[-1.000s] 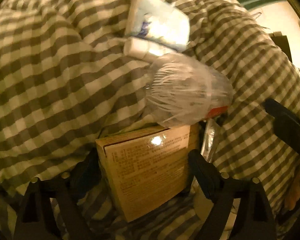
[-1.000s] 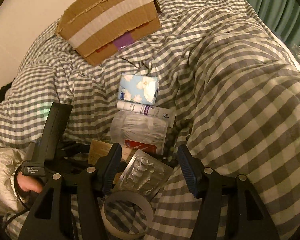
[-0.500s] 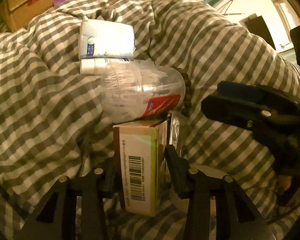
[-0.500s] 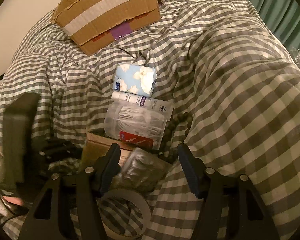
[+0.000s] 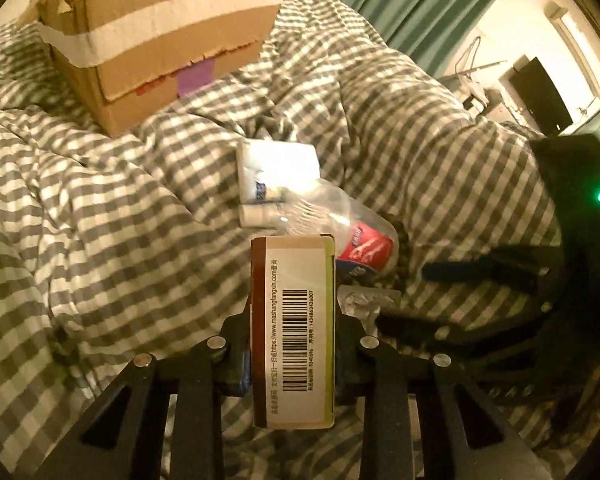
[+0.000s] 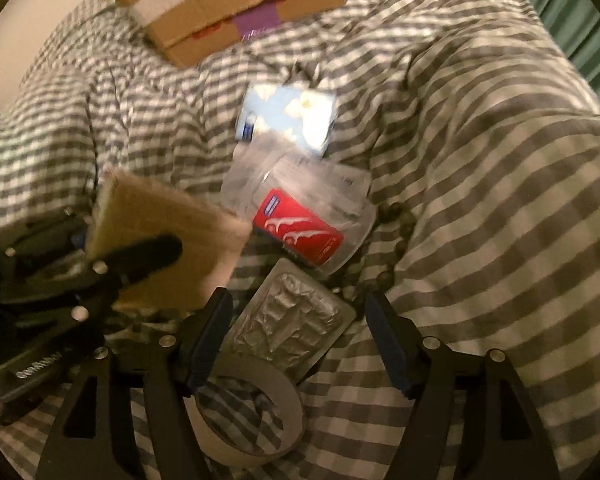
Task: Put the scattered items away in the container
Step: 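Grasp the foil blister pack with the right tool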
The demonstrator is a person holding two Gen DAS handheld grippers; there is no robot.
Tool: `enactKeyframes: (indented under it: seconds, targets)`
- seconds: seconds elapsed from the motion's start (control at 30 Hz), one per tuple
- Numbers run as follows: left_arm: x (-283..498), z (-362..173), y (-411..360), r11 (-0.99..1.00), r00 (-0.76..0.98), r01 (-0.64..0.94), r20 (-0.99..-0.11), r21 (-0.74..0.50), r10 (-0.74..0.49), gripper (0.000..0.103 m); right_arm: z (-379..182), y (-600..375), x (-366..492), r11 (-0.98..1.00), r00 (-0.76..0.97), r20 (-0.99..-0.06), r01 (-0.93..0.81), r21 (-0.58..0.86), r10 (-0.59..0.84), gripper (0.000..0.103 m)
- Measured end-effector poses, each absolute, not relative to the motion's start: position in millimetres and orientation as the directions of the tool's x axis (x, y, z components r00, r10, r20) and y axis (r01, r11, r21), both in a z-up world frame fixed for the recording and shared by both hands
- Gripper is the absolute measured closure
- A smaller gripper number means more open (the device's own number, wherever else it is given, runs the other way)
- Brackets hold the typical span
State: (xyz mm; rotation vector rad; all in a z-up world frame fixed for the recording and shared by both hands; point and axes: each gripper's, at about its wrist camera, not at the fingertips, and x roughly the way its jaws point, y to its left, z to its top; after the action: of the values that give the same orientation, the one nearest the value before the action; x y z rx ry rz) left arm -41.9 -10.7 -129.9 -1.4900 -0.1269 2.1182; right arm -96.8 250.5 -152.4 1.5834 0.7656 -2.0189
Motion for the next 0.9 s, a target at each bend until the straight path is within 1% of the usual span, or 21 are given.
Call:
enactKeyframes:
  seconds: [0.2, 0.3, 0.37, 0.57, 0.73, 0.8, 0.83, 0.87, 0.9]
  targets:
    - [-50.9, -131.6, -4.2, -0.853, -0.256, -0.364, -0.841, -0.374, 0.478, 0.074, -187.1, 247.1, -101.1, -0.736, -0.1, -0.995, 0.671, -0.089, 0.029, 0.029]
    - [-50.8, -128.5, -5.7, -0.855, -0.277, -0.368, -0.835, -0.365, 0.475, 0.074, -200.5, 247.9, -105.9, -0.733, -0.098, -0.991, 0.667, -0.132, 0.09, 0.022]
    - [-52.2, -126.5, -6.1, -0.857, -0.292, -0.365, -0.829, -0.364, 0.476, 0.074, -208.1, 245.8, -107.1, -0.722, -0.081, -0.991, 0.68, -0.13, 0.102, 0.016]
    - [-51.6, -123.2, -9.0, -0.861, -0.307, -0.358, -0.826, -0.361, 0.473, 0.074, -230.2, 238.1, -107.8, -0.684, -0.071, -0.985, 0.712, -0.159, 0.155, 0.005]
    - [-51.2, -119.4, -13.5, -0.865, -0.325, -0.354, -0.821, -0.355, 0.47, 0.074, -242.2, 233.9, -108.6, -0.664, -0.083, -0.981, 0.726, -0.18, 0.175, 0.005]
    - [-50.7, -117.3, -15.9, -0.867, -0.337, -0.352, -0.816, -0.354, 0.47, 0.074, -242.4, 234.5, -108.1, -0.662, -0.089, -0.981, 0.727, -0.184, 0.175, 0.006]
    - [-50.4, -116.5, -16.9, -0.867, -0.341, -0.352, -0.815, -0.352, 0.469, 0.074, -241.3, 235.3, -107.7, -0.661, -0.094, -0.981, 0.727, -0.185, 0.171, 0.012]
    - [-50.2, -115.8, -17.6, -0.869, -0.346, -0.35, -0.813, -0.351, 0.468, 0.074, -238.6, 236.5, -107.5, -0.662, -0.114, -0.979, 0.723, -0.197, 0.168, 0.024]
    - [-50.2, -115.7, -18.4, -0.869, -0.348, -0.349, -0.813, -0.351, 0.467, 0.074, -234.3, 238.7, -107.8, -0.669, -0.139, -0.977, 0.713, -0.212, 0.162, 0.027]
